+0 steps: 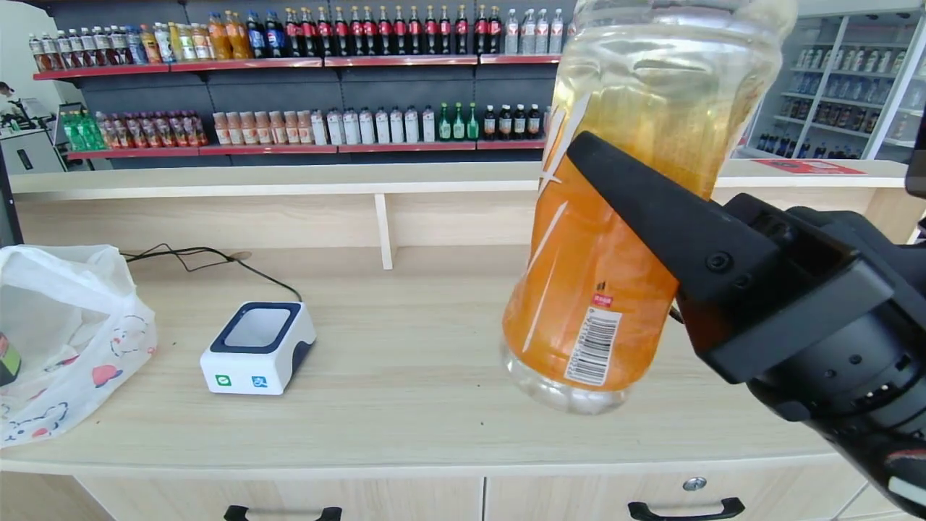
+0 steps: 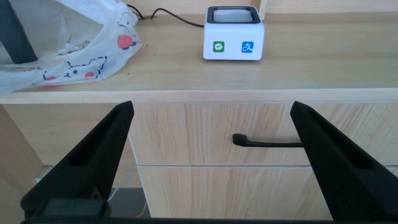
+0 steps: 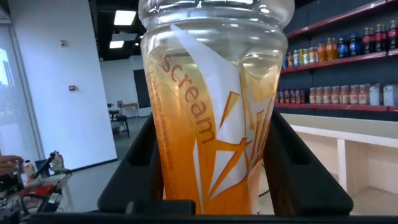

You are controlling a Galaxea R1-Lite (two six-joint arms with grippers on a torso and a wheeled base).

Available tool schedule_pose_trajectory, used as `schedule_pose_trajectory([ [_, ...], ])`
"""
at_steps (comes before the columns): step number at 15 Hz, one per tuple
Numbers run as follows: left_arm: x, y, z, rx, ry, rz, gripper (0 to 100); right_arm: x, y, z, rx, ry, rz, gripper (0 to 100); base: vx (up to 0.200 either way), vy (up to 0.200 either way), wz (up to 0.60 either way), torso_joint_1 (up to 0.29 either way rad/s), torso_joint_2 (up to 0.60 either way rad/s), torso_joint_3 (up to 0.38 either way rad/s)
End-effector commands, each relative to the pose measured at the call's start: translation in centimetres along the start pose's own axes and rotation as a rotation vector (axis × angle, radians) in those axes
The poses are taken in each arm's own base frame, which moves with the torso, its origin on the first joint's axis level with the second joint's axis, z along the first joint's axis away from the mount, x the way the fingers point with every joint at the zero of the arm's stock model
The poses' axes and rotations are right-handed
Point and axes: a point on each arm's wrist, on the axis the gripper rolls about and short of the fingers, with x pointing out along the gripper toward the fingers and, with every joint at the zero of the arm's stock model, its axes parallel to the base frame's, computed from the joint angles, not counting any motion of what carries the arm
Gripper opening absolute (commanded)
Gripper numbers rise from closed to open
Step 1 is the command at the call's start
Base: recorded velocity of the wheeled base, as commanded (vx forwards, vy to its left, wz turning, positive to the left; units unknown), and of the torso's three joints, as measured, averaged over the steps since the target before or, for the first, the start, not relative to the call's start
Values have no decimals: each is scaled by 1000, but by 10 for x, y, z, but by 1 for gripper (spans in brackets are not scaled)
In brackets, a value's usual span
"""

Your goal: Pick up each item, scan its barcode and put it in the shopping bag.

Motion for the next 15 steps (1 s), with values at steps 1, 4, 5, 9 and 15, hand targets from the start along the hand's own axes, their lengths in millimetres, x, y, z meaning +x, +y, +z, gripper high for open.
schedule_pose_trajectory([
  [1, 0, 0, 0, 0, -1, 0, 100, 1, 1, 5, 12, -15, 15, 0, 0, 0, 0, 0, 0, 0],
  [4, 0, 0, 0, -2, -1, 0, 100, 4, 0, 8, 31, -30, 21, 0, 0, 0, 0, 0, 0, 0],
  [5, 0, 0, 0, -17, -1, 2, 100, 4, -1, 6, 43, -25, 20, 0, 0, 0, 0, 0, 0, 0],
  [9, 0, 0, -1, -51, 10, 1, 100, 14, -10, 2, 30, -10, 84, 0, 0, 0, 0, 0, 0, 0],
  [15, 0, 0, -1, -51, 11, 1, 100, 15, -8, 3, 37, 3, 138, 0, 0, 0, 0, 0, 0, 0],
])
